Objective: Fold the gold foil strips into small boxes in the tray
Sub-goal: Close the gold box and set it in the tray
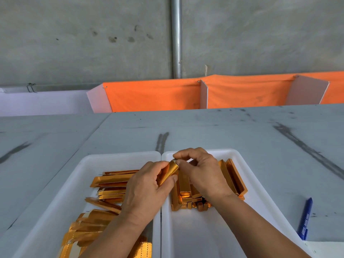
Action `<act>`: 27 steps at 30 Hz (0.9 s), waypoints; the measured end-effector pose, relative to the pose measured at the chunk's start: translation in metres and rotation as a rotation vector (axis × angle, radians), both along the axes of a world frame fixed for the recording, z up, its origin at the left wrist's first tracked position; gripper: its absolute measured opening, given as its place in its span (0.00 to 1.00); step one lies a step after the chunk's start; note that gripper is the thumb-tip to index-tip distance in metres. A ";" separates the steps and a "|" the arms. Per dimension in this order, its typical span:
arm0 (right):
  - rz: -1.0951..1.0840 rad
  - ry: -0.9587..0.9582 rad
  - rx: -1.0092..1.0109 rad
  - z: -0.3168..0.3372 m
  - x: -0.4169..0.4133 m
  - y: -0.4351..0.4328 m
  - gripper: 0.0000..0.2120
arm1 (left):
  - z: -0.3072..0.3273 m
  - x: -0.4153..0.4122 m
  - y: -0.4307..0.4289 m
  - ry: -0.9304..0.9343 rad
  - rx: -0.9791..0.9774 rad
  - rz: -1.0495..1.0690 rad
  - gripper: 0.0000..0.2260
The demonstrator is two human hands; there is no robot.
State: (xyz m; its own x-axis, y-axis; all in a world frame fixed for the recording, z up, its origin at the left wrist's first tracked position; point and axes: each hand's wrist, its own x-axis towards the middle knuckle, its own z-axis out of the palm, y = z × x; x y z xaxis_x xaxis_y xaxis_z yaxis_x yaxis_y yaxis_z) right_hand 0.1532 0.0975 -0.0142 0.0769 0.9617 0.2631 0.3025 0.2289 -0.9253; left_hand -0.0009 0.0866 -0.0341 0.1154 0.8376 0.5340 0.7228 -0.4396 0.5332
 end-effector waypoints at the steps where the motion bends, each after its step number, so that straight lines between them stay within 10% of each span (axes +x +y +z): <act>1: -0.008 -0.016 0.017 0.000 0.000 0.000 0.11 | 0.000 0.000 0.000 0.000 -0.002 -0.001 0.17; 12: 0.015 -0.183 -0.041 0.000 0.004 0.001 0.09 | 0.000 -0.001 -0.001 0.045 0.008 0.007 0.17; 27: 0.143 0.112 -0.194 0.003 0.000 -0.005 0.09 | 0.001 -0.001 0.001 0.001 0.002 0.028 0.17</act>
